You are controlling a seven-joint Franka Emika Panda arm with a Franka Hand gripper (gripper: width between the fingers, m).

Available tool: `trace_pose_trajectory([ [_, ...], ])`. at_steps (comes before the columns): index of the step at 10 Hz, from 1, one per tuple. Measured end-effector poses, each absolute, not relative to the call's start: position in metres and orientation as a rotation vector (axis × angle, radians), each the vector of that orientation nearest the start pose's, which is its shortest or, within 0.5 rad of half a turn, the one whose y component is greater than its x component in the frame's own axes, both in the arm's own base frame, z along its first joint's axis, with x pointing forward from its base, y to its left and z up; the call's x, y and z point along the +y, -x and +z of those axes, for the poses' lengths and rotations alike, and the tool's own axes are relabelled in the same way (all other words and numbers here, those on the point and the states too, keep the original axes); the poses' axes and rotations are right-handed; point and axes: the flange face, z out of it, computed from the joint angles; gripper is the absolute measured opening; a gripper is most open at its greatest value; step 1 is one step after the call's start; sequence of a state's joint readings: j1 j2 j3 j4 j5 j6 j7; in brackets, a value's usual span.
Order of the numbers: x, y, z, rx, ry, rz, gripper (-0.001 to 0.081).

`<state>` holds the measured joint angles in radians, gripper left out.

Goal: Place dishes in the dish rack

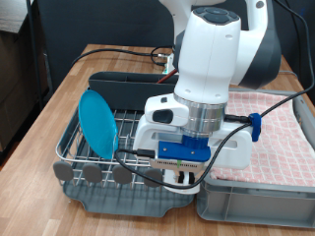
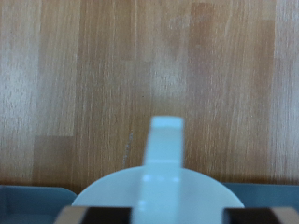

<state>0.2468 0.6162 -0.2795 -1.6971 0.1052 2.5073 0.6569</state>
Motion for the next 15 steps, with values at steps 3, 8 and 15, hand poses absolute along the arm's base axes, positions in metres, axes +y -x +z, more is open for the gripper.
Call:
trace_pose_trajectory([
  [3, 0.001, -0.698, 0.265, 1.066, 2.956, -0.333, 0.0452],
  [8, 0.004, -0.703, 0.282, 1.021, 3.021, -0.215, 0.0793],
  [15, 0.004, -0.709, 0.353, 1.002, 3.111, -0.121, 0.0803],
])
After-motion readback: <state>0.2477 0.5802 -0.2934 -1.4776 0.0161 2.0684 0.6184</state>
